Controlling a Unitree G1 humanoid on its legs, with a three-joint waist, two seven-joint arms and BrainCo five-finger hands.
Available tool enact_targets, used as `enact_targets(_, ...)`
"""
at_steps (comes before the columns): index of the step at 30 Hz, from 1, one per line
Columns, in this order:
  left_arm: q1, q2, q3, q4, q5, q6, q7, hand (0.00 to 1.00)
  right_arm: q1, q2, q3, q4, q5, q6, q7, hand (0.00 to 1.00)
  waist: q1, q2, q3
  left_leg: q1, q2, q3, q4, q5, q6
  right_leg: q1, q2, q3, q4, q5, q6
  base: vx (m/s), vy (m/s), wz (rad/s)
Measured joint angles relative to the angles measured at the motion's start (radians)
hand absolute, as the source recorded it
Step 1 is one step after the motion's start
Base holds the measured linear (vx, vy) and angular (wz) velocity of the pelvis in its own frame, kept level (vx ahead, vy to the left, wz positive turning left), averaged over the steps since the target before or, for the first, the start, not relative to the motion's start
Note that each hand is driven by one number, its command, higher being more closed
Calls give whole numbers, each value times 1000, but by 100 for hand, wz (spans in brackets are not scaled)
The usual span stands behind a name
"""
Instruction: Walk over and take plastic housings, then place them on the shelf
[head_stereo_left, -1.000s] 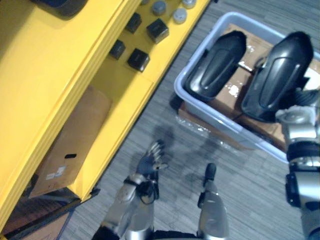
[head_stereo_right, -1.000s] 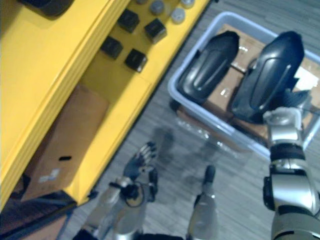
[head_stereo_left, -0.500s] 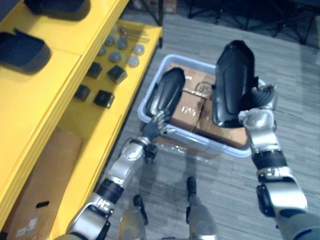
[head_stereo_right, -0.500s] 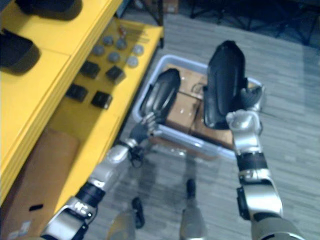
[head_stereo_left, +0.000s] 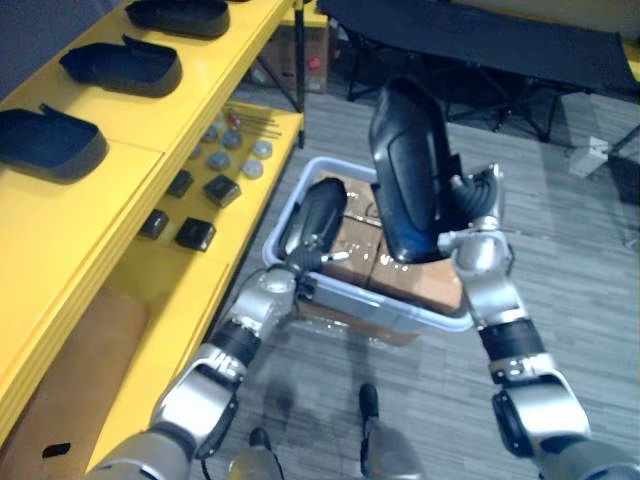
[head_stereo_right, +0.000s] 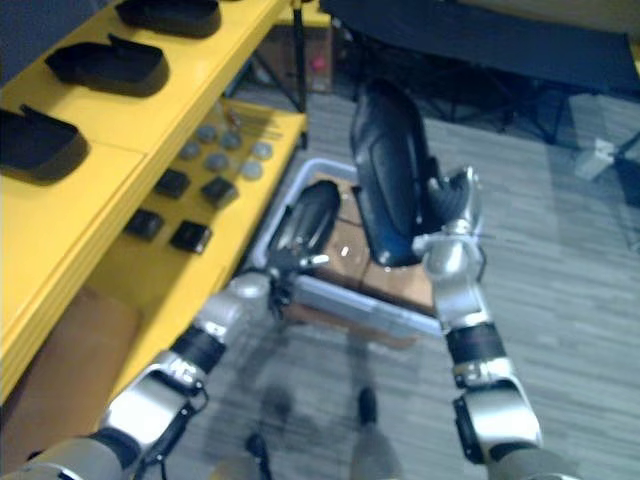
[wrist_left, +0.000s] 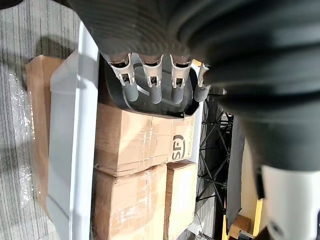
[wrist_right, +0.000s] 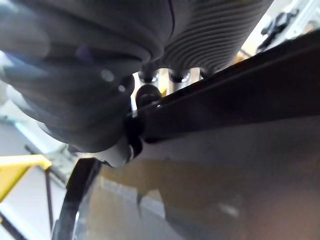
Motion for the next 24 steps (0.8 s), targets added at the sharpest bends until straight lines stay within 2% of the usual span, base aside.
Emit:
enact_targets(1, -6, -15, 14, 35, -38, -1, 18, 0, 3, 21, 14, 0, 0, -1, 5, 100, 1, -13, -17, -2, -8, -12, -13, 14, 2, 1, -7, -10, 0, 1, 1, -28, -24, 24)
enact_targets(6, -14, -18, 14, 37, -68, -1, 22, 0, 3, 29, 22, 1, 0, -1, 5, 100, 2, -16, -19, 1, -12, -18, -33, 28, 2, 1, -10, -18, 0, -1, 3, -24, -10, 8)
enact_targets(7, -14, -36, 12, 37, -92, -13, 25, 0, 3, 46, 33, 13, 0, -1, 4, 100, 2, -16, -19, 1, -13, -18, -33, 28, 2, 1, -12, -19, 0, -1, 3, 0, 0, 0)
enact_targets(8, -14, -48, 10, 37, -113, -46, 25, 0, 4, 55, 45, 33, 0, -1, 5, 100, 4, -16, -19, 1, -14, -19, -35, 28, 2, 1, -13, -20, 0, -1, 3, 0, 0, 0)
enact_targets(11, -15, -77, 10, 37, -114, -98, 26, 0, 10, 74, 62, 44, 0, 1, 6, 100, 6, -16, -19, 1, -15, -19, -35, 29, 2, 1, -13, -21, 0, -1, 4, 0, 0, 0)
enact_targets(14, -18, -87, -2, 36, -114, -106, 29, 0, 8, 86, 70, 64, 1, -1, 4, 100, 9, -17, -22, 0, -15, -20, -35, 29, 2, 1, -13, -21, 0, -1, 4, 0, 0, 0)
enact_targets(17, -17, -85, -58, 46, -117, -133, 31, 0, 6, 105, 80, 151, 23, -2, -11, 100, 19, -17, -38, -1, -15, -22, -35, 29, 2, 1, -13, -23, 0, -1, 4, 0, 0, 0)
enact_targets(19, -17, -83, -75, 50, -118, -138, 30, 0, 1, 116, 81, 193, 52, -14, -36, 100, 28, -17, -40, -3, -19, -44, -37, 37, 4, 12, -18, -43, 0, -1, 6, -36, -9, 21)
enact_targets(24, -16, -75, -103, 50, -118, -145, 31, 0, -15, 124, 84, 214, 52, -22, -41, 100, 33, -17, -41, 0, -21, -50, -54, 50, 3, 12, -20, -49, 0, -2, 7, -15, -22, 7)
